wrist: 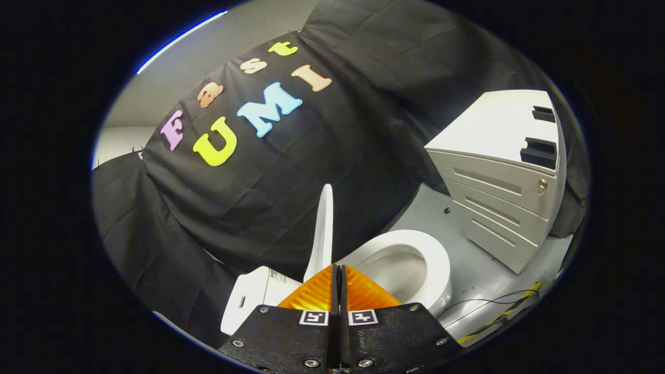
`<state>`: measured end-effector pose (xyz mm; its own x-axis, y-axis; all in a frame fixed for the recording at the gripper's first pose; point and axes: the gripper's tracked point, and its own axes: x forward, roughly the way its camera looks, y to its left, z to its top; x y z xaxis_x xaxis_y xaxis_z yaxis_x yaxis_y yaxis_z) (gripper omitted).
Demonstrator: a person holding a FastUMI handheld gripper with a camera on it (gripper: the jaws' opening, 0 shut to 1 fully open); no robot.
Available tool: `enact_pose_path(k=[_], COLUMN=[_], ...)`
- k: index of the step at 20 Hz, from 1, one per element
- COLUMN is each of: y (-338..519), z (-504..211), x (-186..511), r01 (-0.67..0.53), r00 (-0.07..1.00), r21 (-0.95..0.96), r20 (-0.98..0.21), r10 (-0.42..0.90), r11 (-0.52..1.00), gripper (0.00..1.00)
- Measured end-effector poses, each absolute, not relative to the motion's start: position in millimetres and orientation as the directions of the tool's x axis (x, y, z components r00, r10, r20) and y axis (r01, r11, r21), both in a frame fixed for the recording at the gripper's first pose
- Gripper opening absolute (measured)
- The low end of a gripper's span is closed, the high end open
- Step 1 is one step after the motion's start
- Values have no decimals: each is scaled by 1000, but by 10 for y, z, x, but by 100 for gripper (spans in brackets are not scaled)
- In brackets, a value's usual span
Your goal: Open the toilet lid.
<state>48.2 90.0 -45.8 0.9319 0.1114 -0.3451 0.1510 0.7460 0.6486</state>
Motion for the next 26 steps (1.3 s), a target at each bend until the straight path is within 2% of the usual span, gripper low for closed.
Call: enact_pose_path(k=[8, 12, 26], y=[1104, 1299, 1879], z=[-197, 7, 406], x=[473, 505, 475], r01=[110, 54, 9], r00=[946, 962, 980], r21=[582, 543, 369], r20=[-311, -254, -189], r10=[95, 103, 65], r11=[806, 838, 929], gripper=[0, 0, 0])
